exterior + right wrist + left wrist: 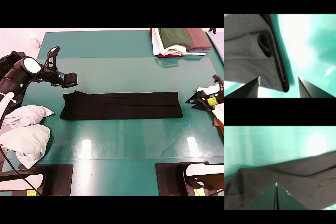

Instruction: Fold the shirts.

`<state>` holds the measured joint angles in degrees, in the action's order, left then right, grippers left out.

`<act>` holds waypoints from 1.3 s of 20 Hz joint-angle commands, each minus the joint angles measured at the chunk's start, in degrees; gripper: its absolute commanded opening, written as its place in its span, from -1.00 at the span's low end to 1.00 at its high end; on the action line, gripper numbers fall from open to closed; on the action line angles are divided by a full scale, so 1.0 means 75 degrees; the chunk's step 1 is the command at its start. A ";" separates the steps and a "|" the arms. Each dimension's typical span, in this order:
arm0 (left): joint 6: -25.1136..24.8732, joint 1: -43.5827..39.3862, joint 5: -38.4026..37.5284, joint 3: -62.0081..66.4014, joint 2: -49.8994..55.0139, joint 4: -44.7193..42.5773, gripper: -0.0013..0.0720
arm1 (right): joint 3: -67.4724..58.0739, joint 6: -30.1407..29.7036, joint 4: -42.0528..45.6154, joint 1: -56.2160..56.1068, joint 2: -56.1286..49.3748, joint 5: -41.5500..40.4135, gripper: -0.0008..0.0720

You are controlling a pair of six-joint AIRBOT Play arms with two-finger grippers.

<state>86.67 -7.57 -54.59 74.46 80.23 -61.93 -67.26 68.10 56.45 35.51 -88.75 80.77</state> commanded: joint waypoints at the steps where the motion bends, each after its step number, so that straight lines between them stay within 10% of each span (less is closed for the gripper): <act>1: -0.0044 -0.0070 -0.0143 0.0015 0.0169 0.0868 -0.90 | 0.0402 -0.0498 -0.0997 0.0015 -0.0769 0.0026 0.53; 4: -0.0044 -0.0653 0.0052 0.0017 0.0493 0.0860 -0.90 | 0.0396 -0.0551 -0.1550 -0.0571 -0.1201 -0.0332 0.27; 7: -0.0029 -0.1437 0.0898 0.0035 0.0889 0.0874 -0.91 | 0.0393 -0.0886 -0.1690 -0.1014 -0.1043 -0.0507 -0.82; 26: 0.0140 -0.3436 0.1498 0.2226 0.3483 0.0825 -0.91 | -0.2833 0.0807 -0.2970 -0.4911 0.2119 -0.0580 -0.92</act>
<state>86.78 -32.97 -44.73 90.83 105.95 -55.46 -85.84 71.50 34.28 4.54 -73.34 79.57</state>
